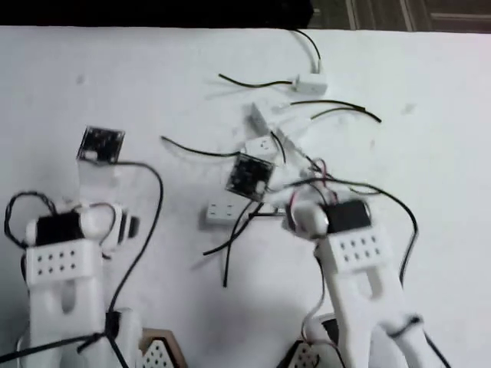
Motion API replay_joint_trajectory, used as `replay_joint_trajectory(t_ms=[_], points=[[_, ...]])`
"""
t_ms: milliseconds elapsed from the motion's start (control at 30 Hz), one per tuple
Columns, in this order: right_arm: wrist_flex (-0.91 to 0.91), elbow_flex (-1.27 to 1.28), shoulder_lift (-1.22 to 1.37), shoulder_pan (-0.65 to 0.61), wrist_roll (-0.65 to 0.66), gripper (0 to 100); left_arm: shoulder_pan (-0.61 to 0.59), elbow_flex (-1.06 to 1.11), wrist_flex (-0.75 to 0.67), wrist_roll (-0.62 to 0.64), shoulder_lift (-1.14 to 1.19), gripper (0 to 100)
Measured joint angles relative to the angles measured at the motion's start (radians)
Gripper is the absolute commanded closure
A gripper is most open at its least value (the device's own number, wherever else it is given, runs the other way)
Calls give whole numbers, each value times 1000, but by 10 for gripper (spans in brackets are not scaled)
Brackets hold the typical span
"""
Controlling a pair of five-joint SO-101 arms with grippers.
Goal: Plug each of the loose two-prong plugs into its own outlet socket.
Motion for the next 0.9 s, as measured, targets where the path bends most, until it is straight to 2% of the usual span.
replay_joint_trajectory(t_ms=[167,267,433,567,900], points=[[109,-203,226,-54,6,728,-25,172,-74,-64,-101,793],[150,-285,325,-86,72,755,-25,236,-84,-117,-138,793],[158,-331,442,-133,167,772,-25,318,-124,-133,-161,793],[158,-331,502,-133,207,772,-25,368,-184,-133,-166,793],[129,-388,640,-138,258,772,-32,373,-196,-133,-167,793]])
